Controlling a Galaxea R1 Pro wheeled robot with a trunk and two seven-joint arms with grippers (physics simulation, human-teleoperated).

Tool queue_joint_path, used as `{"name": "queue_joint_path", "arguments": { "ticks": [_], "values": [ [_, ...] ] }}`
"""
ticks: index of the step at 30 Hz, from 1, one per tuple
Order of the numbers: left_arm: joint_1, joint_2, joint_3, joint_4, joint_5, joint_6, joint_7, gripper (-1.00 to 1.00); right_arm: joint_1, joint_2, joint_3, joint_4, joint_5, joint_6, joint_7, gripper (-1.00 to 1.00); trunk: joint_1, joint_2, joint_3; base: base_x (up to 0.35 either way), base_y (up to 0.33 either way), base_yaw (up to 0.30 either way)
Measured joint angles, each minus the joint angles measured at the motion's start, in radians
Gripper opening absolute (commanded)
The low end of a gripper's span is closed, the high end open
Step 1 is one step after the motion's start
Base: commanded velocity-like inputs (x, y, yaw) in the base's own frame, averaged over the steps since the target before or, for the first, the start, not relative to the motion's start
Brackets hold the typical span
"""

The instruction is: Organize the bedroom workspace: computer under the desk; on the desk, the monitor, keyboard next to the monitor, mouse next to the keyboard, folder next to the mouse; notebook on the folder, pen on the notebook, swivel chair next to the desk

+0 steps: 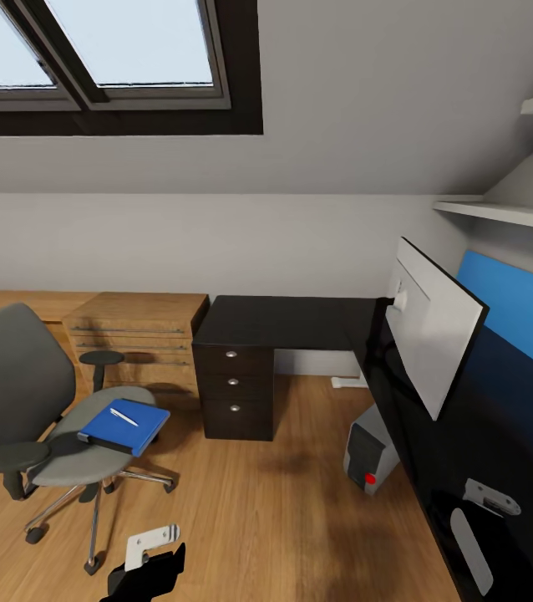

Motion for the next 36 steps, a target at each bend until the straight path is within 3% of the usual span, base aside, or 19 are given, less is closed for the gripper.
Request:
{"name": "queue_joint_path", "arguments": {
  "ticks": [35,36],
  "values": [
    [0.0,0.0,0.0,-0.001,0.002,0.0,0.0,1.0,-0.037,0.0,0.0,0.072,-0.001,0.006,0.004,1.0,0.0,0.0,0.0,0.0,0.0,0.0],
    [0.0,0.0,0.0,-0.001,0.002,0.0,0.0,1.0,-0.037,0.0,0.0,0.072,-0.002,0.006,0.003,-1.0,0.0,0.0,0.0,0.0,0.0,0.0]
  ]
}}
